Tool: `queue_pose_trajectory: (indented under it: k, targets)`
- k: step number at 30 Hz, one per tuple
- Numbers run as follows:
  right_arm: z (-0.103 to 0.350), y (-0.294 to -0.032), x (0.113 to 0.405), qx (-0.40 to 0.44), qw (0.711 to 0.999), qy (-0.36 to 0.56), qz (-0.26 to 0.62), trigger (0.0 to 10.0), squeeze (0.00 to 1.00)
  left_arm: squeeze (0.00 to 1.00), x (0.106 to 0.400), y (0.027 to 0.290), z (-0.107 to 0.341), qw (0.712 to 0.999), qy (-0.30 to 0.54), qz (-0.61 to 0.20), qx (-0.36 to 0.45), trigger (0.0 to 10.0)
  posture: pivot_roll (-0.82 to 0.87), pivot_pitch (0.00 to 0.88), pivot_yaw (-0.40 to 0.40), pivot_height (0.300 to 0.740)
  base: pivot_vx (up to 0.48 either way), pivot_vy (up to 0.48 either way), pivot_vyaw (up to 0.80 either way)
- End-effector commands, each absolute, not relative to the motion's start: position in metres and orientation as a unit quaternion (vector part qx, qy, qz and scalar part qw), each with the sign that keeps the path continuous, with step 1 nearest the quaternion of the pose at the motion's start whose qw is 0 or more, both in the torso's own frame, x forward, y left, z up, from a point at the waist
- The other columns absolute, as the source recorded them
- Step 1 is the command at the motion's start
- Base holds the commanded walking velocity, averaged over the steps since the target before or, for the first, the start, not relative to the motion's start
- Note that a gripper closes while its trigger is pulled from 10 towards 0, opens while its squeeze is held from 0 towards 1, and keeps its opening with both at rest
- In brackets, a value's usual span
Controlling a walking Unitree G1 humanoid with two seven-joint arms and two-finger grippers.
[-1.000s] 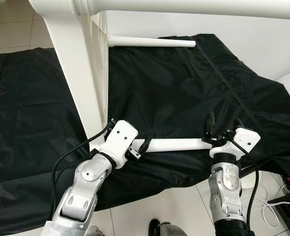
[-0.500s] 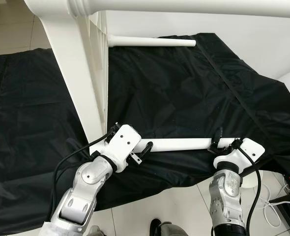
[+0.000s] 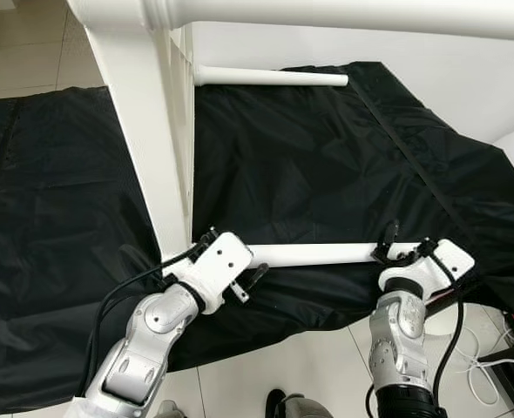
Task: Building children table
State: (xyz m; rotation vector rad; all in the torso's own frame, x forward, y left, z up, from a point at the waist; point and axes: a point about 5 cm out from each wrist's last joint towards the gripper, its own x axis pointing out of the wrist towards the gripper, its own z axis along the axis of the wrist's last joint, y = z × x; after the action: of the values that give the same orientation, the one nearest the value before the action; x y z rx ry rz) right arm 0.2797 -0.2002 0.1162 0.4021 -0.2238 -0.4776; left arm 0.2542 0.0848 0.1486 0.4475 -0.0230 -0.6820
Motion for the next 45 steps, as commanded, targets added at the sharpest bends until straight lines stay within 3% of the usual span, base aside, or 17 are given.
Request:
queue_pose_trajectory:
  k: [1,16,34,45]
  targets:
    - [0.09,-0.189,0.272,0.238,0.937,-0.045,-0.251,10.0,0.0,0.0,0.254,0.086,0.143,0.919,-0.002,-0.323,0.228,10.0,0.13,0.161,-0.009,0.74,0.0,0.0,0.0]
    - [0.095,-0.177,0.268,0.239,0.943,-0.055,-0.223,10.0,0.0,0.0,0.269,0.083,0.148,0.911,0.024,-0.303,0.28,10.0,0.12,0.17,0.006,0.74,0.0,0.0,0.0]
    - [0.089,-0.178,0.256,0.316,0.91,-0.041,-0.267,10.0,0.0,0.0,0.271,0.08,0.142,0.888,0.043,-0.315,0.331,10.0,0.12,0.175,0.021,0.74,0.0,0.0,0.0]
    - [0.083,-0.182,0.258,0.349,0.896,-0.021,-0.275,10.0,0.0,0.0,0.269,0.084,0.141,0.89,0.054,-0.309,0.332,10.0,0.12,0.179,0.021,0.74,0.0,0.0,0.0]
